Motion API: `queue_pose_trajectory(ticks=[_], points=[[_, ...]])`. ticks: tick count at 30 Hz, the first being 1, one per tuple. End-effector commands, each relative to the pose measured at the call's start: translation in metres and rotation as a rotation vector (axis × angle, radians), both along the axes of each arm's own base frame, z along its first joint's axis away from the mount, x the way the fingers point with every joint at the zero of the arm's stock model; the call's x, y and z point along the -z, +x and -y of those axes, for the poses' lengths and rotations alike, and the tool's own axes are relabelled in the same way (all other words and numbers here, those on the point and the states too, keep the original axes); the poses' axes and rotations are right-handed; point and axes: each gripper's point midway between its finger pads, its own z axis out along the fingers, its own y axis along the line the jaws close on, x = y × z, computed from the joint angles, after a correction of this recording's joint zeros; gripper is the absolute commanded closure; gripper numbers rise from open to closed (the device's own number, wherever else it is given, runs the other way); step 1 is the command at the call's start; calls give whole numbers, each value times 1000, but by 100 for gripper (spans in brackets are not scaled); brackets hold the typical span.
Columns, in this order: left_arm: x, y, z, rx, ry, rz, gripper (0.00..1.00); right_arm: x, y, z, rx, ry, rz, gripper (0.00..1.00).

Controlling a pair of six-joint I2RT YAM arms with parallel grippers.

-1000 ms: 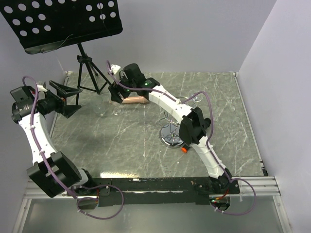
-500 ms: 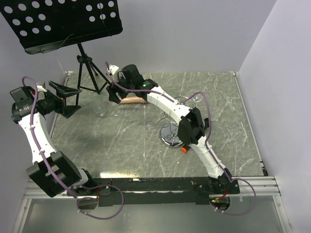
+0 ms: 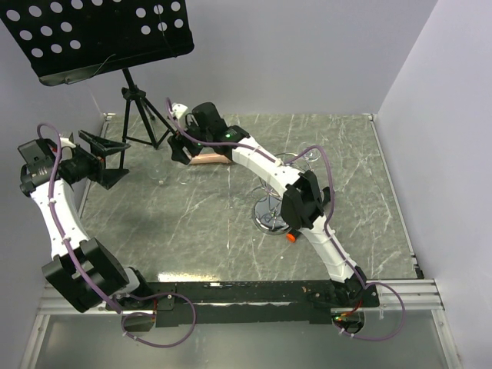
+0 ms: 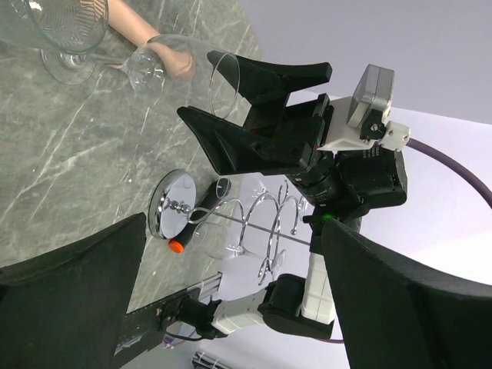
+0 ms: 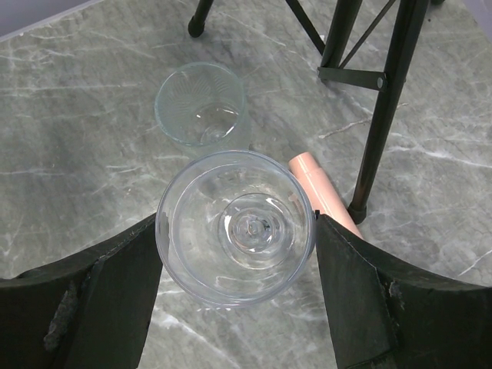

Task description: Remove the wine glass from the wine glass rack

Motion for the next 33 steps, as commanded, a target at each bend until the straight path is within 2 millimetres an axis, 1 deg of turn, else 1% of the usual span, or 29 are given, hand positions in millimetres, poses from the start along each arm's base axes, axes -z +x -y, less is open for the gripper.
queue_pose_trajectory(ticks=[1,5,7,11,14,18,19,22,24,26,28,31,33], points=[[-8,-3,2,4,14,38,0,-28,-4,-14,-14,71,42,38],[-9,-4,2,0,15,35,0,-32,-7,-16,-22,82,38,36],[-8,-4,2,-4,15,33,0,-34,-7,-15,-19,83,41,33],[-6,-4,2,-5,4,27,0,-41,-7,-15,-20,93,54,23],[-7,-4,2,-7,0,29,0,-47,-4,-13,-7,99,65,18],[-5,-4,2,-14,-2,27,0,-58,-2,-10,14,113,78,7],[-5,-4,2,-16,-3,24,0,-62,-2,-9,18,117,81,0],[-3,-6,3,-17,-2,21,0,-72,-2,-6,26,132,84,0],[-1,-6,3,-20,-3,14,0,-82,-3,-4,27,150,88,0],[0,-6,3,-20,3,14,0,-97,-6,-1,28,169,103,0],[2,-6,1,-24,18,9,0,-118,-12,5,28,193,116,0],[1,-6,0,-11,76,20,0,-154,-27,22,19,227,147,0],[0,-3,4,20,132,43,0,-178,-39,42,23,242,167,0]])
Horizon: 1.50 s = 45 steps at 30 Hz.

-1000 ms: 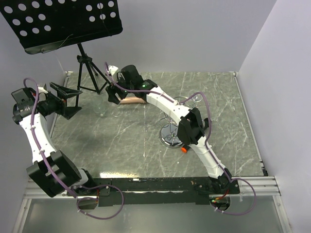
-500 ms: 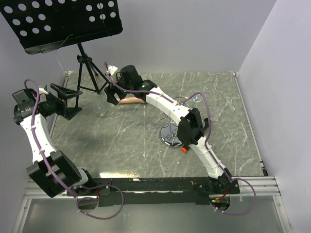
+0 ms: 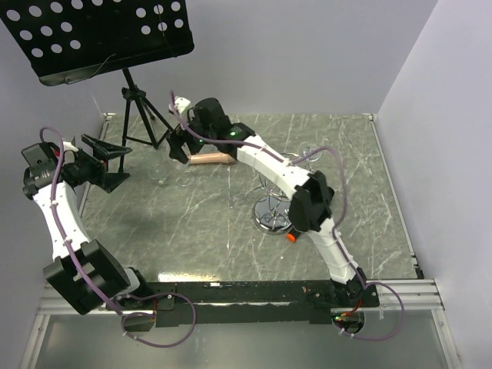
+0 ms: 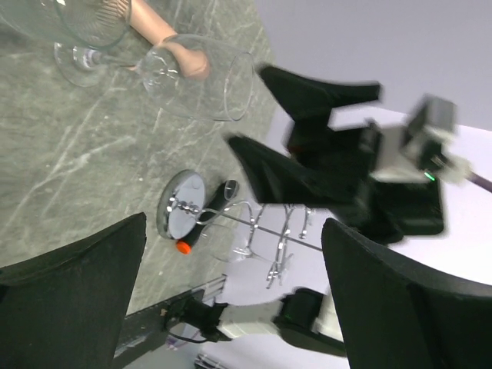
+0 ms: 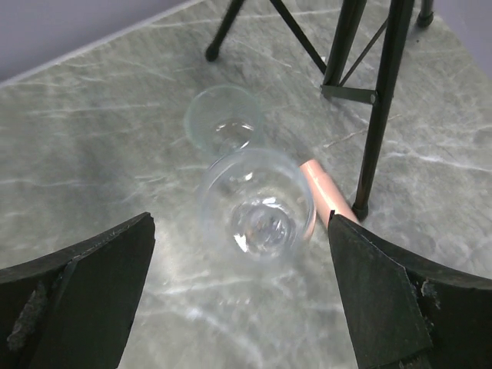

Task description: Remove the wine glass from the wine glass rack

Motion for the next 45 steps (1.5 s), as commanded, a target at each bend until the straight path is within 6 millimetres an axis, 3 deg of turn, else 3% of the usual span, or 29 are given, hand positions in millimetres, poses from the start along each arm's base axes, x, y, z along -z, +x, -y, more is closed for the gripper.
queue_pose_trajectory(ticks=[1,3,7,13,17,23,26,31,34,39,45], points=[[-15,4,8,57,162,85,0,-152,-32,48,11,189,172,0],[-20,12,23,111,248,146,0,-168,-37,75,54,186,162,0],[-41,18,81,282,354,345,0,-201,-56,144,133,224,136,0],[-44,12,162,569,476,590,0,-210,-81,237,255,186,179,0],[-41,1,202,727,613,761,1,-202,-87,295,368,124,234,2],[-24,-28,270,1047,847,974,0,-160,-73,403,701,48,128,6],[-16,-42,297,1171,894,1039,0,-146,-74,439,807,21,83,6],[5,-44,326,1261,963,988,0,-123,-73,485,961,4,7,6],[15,-42,339,1299,1000,947,0,-112,-74,498,1005,35,-48,6],[26,-37,348,1274,1062,915,0,-105,-82,496,994,70,-72,7],[23,-10,333,1170,1228,832,0,-94,-91,493,981,75,-84,7]])
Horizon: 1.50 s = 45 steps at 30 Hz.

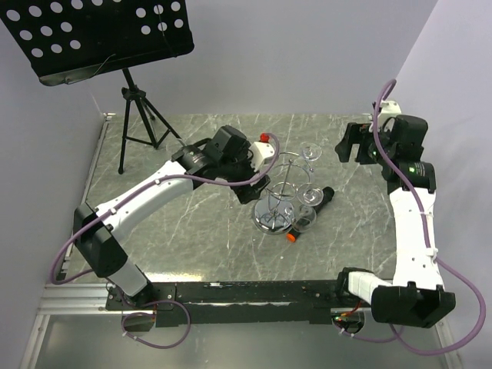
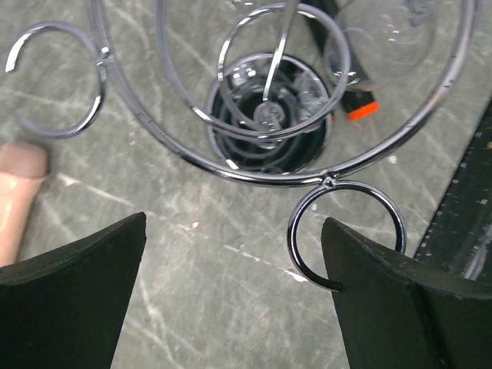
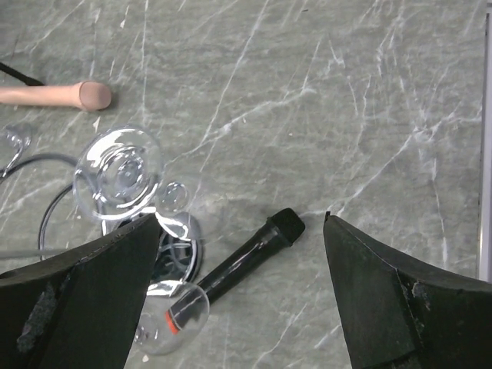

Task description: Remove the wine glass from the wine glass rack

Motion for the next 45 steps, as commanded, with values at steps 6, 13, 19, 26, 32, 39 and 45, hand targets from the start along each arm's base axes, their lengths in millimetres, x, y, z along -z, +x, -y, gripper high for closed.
queue_pose_trajectory(ticks=[6,13,19,26,32,39,45], points=[[-22,51,-29,-183,167,192,0,2,-12,-6,-7,53,43,5],[-31,73,-42,-218,185,296,0,13,-17,-7,5,100,18,6],[-40,104,-55,-268,217,371,0,13,-16,-5,9,111,16,6],[-52,130,-65,-291,222,437,0,16,-17,-4,15,126,8,6],[-55,153,-71,-301,229,483,0,18,-16,-2,22,137,0,6],[-59,175,-75,-299,239,538,0,20,-14,1,31,148,-5,6],[-71,188,-73,-288,219,574,0,22,-9,3,34,167,-14,6]])
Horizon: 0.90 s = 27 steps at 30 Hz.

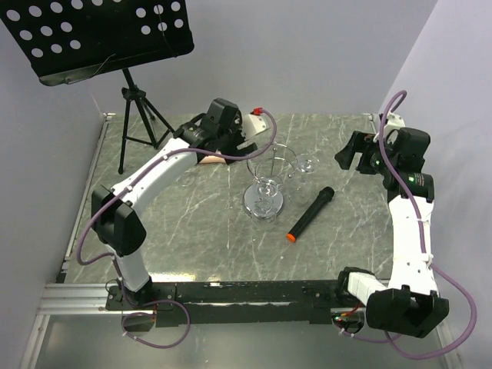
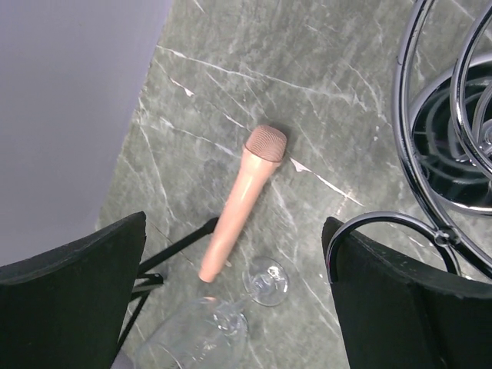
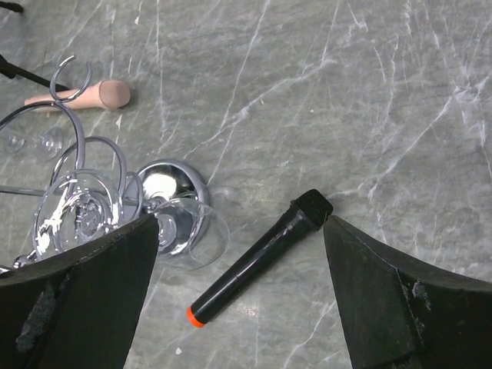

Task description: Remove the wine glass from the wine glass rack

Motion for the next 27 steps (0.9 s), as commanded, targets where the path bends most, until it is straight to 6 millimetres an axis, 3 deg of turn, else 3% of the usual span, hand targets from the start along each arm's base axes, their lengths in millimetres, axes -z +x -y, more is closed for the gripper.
queue_pose_trajectory(ticks=[1,4,7,11,15,19,22,27], points=[[-53,38,-7,-46,-76,181,0,-7,8,1,1,24,30,6],[-66,36,-7,17,-97,208,0,-9,12,2,-1,26,33,7],[-75,21,0,153,-107,222,0,-9,15,2,-4,35,29,7],[-66,-4,7,319,-122,198,0,-9,19,2,-3,56,22,7],[-53,2,7,260,-191,122,0,-11,23,1,-6,73,17,7],[-63,8,5,216,-366,54,0,-12,23,0,-11,78,12,7],[-70,9,0,214,-391,72,0,-12,22,0,-13,79,8,7],[-68,22,-31,72,-377,97,0,-10,20,-1,-11,84,4,7]])
